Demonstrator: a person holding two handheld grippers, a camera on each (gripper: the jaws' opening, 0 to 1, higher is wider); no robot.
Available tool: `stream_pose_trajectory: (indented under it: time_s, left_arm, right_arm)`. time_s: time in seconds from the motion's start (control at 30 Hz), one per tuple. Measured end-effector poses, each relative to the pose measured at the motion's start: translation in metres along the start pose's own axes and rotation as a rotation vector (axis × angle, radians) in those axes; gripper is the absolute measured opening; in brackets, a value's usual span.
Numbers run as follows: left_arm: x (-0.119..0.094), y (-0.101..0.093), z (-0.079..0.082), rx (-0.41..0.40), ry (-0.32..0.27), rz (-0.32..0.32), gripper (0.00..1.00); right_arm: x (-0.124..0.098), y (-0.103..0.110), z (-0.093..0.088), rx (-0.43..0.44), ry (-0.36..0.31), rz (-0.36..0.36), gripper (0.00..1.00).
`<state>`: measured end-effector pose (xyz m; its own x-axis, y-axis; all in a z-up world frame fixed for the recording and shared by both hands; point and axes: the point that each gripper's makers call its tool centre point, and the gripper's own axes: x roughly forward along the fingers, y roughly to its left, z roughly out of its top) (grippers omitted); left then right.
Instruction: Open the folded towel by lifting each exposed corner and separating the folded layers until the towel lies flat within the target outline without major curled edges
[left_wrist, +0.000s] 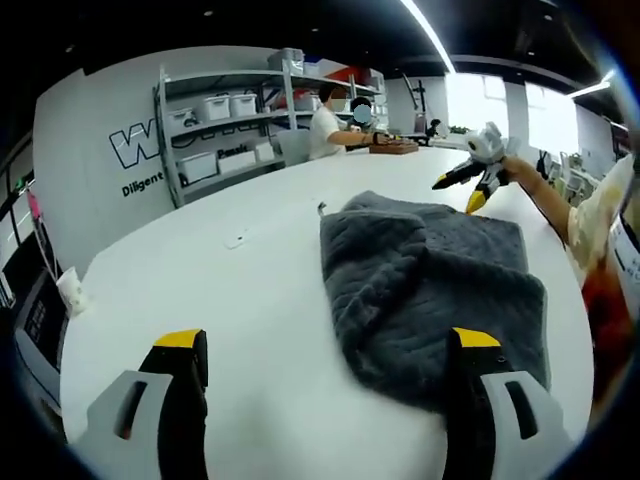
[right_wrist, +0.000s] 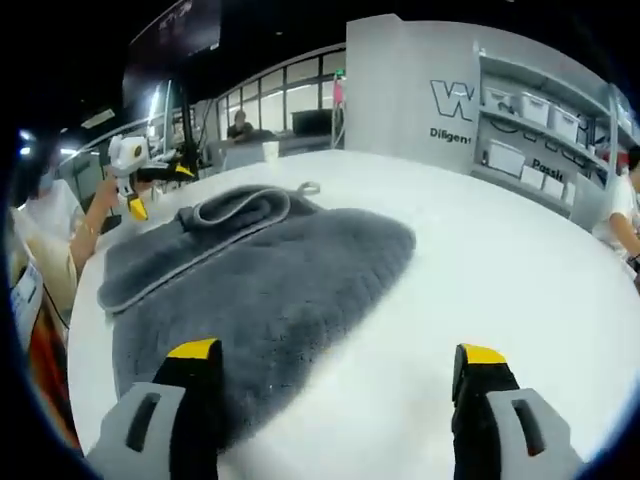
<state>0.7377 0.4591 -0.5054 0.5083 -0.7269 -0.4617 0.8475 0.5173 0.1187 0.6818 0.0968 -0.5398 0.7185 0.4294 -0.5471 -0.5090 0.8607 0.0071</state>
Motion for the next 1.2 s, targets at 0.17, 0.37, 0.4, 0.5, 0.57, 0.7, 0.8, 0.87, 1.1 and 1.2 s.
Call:
stream_pose_trajectory:
  time_s: [0.17,0.37,0.4,0.5,0.57,0.7,0.8,0.87,1.1,1.2]
  left_arm:
    - [0.004,-0.005,0.003,0.010,-0.001,-0.012,0.95]
    - [0.010,-0.015,0.018,-0.019,-0.044,-0.053,0.87]
    - [0.012,-0.019,0.020,-0.001,-0.039,-0.066,0.86]
    - [0.021,-0.034,0.028,0.049,-0.036,-0.093,0.84]
    - [0.028,-0.045,0.032,0.078,-0.029,-0.119,0.76]
    - [0.046,-0.062,0.038,0.070,-0.034,-0.169,0.56]
    - [0.056,-0.068,0.042,0.052,-0.052,-0.188,0.42]
    - [0.061,-0.071,0.043,0.049,-0.054,-0.193,0.33]
    - [0.073,-0.077,0.038,0.091,-0.019,-0.206,0.24]
    - [0.076,-0.071,0.035,0.107,-0.001,-0.171,0.14]
  right_arm:
    - [0.000,0.001,0.003,-0.005,-0.018,-0.001,0.99]
    - [0.002,0.001,0.002,0.007,-0.033,-0.015,0.99]
    - [0.004,0.000,0.003,0.011,-0.037,-0.019,0.99]
    - [0.008,0.005,0.003,0.004,-0.030,-0.002,0.99]
    - [0.008,0.007,0.003,0.004,-0.034,0.006,0.99]
    - [0.008,0.010,0.003,0.007,-0.037,0.009,0.99]
    - [0.006,0.010,0.004,0.006,-0.046,0.007,0.99]
    - [0.004,0.011,0.004,0.005,-0.052,0.009,0.99]
    - [0.003,0.009,0.001,0.007,-0.052,0.004,0.99]
    - [0.002,0.009,-0.001,0.013,-0.048,0.006,0.99]
